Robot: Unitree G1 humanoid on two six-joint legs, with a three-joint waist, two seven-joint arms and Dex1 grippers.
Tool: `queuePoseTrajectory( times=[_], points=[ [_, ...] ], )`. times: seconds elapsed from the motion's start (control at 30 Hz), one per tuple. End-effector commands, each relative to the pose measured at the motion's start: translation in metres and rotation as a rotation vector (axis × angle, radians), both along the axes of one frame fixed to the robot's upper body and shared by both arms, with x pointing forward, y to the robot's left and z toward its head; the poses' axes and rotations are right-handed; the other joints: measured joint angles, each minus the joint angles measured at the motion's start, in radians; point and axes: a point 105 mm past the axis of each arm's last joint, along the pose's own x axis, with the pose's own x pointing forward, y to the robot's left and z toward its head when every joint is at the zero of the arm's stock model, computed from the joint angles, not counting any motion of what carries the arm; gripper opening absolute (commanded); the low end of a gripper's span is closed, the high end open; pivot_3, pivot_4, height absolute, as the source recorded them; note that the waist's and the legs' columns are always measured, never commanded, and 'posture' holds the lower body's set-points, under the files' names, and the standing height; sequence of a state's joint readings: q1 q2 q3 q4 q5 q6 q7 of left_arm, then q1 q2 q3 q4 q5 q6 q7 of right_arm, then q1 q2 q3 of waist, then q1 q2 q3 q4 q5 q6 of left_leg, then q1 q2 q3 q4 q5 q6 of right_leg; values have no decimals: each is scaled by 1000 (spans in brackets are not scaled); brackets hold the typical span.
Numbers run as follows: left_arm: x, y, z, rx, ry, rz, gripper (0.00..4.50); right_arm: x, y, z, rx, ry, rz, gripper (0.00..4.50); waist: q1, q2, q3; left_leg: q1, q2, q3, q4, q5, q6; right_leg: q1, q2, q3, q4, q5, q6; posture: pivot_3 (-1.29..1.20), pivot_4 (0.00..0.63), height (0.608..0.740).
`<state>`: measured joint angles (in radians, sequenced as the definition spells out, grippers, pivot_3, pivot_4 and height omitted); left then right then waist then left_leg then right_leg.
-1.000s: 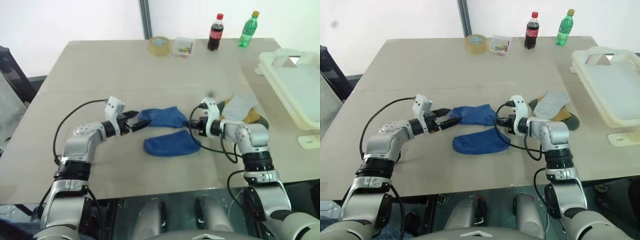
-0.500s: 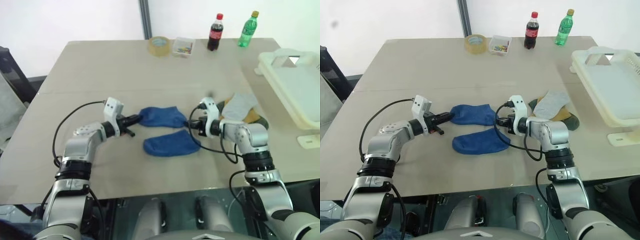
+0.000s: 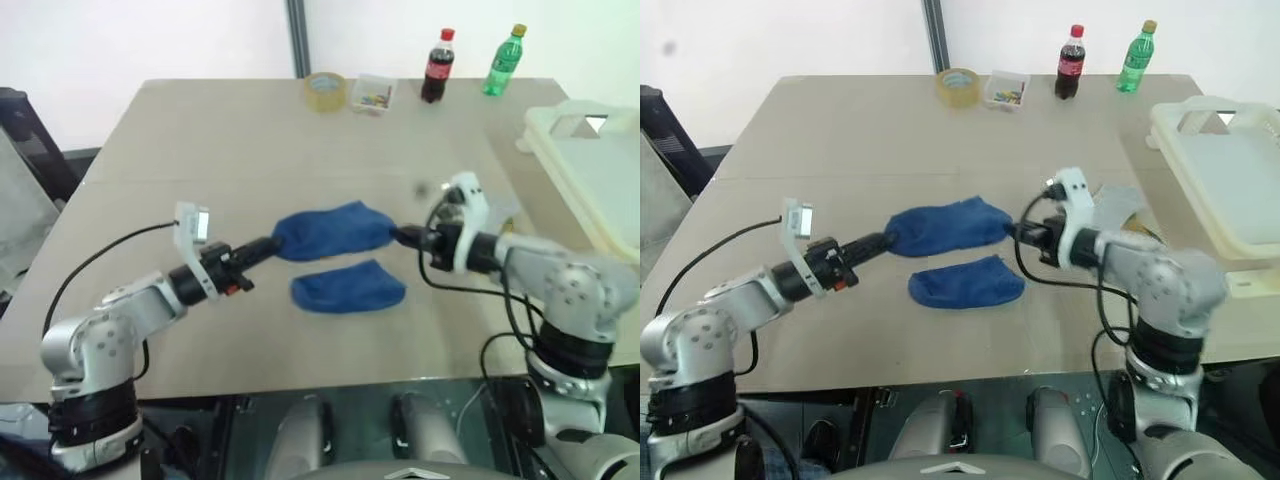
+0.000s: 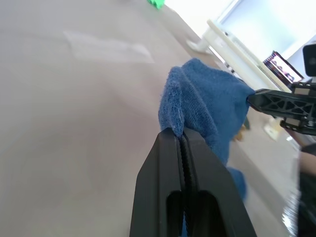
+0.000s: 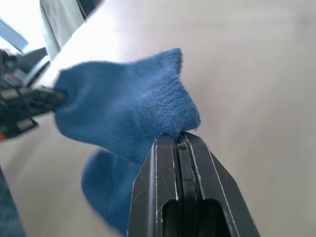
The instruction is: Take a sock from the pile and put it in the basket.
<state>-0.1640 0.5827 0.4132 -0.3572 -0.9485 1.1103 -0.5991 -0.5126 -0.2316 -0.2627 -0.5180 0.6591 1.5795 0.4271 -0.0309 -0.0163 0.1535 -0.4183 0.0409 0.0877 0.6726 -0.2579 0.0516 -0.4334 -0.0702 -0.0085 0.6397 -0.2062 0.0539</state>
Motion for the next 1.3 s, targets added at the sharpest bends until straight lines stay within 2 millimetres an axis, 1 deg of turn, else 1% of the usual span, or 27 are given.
queuePoseTrajectory(
  times=[0.03,0.1,0.2,0.37,0.5,0.6,0.8,0.93,1.13,1.3],
  points=[
    [-16,-12,-7,61,22,-34,56,-25,-1,-3,-21,-7,72,0,-1,0,0,1,0,0,0,0,0,1,0,0,0,0,0,0,150,740],
    [-21,-17,-14,54,41,-31,56,-33,-1,-8,-27,1,89,0,-4,0,0,2,-1,0,0,0,0,1,0,0,0,-2,-3,0,150,740],
    [-23,-26,-28,65,44,1,56,-38,-2,-15,-27,25,72,0,-4,0,0,4,-1,0,0,1,-1,3,1,1,1,-2,-4,0,150,740],
    [-23,-33,-33,42,61,15,56,-36,-6,-17,-49,29,41,0,-2,-1,0,3,-1,0,1,1,-1,2,1,1,0,-2,-4,0,150,740],
    [-19,-29,-34,49,55,36,56,-35,-8,-18,-62,37,34,0,-1,-1,0,3,-2,-1,1,1,0,2,1,1,0,-2,-4,0,150,740],
    [-17,-26,-31,24,58,57,56,-35,-7,-19,-63,43,36,0,-1,-1,0,2,-2,-1,1,1,0,2,1,1,0,-2,-4,0,150,740],
    [-26,-26,-32,13,91,22,56,-35,-9,-21,-66,51,27,0,-2,-1,0,2,-1,-1,1,1,0,2,1,1,0,-3,-4,0,150,740],
    [-30,-25,-39,45,123,-7,56,-33,-6,-22,-67,58,26,0,-2,-1,0,2,-1,-1,1,1,0,2,1,1,0,-3,-4,0,150,740],
    [-21,-23,-39,64,97,14,56,-29,-1,-22,-69,63,30,0,-1,-1,0,2,-1,-1,0,1,0,2,1,1,-1,-3,-4,0,150,740],
    [-22,-26,-41,62,104,-8,56,-27,-1,-23,-78,67,28,0,-1,-1,1,2,-1,-1,0,1,0,2,1,0,-2,-3,-4,0,150,740]
  ],
)
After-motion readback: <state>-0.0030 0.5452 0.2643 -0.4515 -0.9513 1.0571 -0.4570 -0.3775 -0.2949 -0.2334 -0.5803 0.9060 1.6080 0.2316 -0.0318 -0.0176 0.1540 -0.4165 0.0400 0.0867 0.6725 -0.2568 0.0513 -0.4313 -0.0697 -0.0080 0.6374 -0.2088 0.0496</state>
